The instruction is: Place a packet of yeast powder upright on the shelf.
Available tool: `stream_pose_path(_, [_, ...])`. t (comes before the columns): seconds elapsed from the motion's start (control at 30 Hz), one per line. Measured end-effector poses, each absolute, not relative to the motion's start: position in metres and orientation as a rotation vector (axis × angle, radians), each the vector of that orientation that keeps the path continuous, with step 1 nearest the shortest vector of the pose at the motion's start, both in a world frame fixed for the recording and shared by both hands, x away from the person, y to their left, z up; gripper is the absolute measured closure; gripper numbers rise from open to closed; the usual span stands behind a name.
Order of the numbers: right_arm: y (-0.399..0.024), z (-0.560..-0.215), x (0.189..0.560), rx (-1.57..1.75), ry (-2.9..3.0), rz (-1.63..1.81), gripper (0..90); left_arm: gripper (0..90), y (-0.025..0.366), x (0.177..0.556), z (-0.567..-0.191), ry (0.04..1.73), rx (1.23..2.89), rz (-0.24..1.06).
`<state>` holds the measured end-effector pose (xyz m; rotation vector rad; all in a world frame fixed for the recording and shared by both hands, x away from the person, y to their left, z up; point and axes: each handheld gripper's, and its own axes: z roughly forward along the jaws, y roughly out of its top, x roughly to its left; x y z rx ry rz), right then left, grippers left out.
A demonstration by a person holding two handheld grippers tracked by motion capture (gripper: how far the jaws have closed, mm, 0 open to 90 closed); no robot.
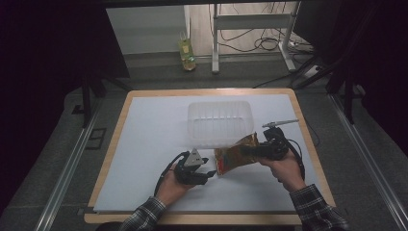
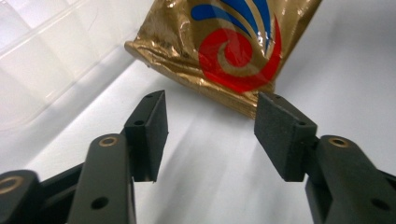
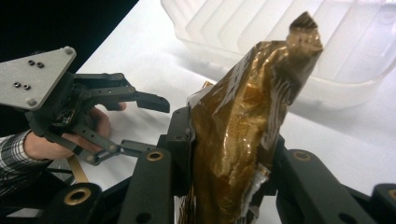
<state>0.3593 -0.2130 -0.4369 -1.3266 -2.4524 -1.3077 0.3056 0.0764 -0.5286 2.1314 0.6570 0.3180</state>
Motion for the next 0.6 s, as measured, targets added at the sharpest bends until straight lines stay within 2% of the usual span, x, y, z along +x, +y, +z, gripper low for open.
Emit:
stream_pose_path(0.27, [-0.216,-0.429,0.36,-1.335,-2.467,-1.312,66.9,35.0,0.08,0.299,-0.526,0.653,2.125,0.324])
stream_pose_path(0.6, [-0.221,-0.418,0.362,-1.349,-2.475,-1.323,67.0,30.0,0.086,0.291,-0.523,0.675,2.124,0.331])
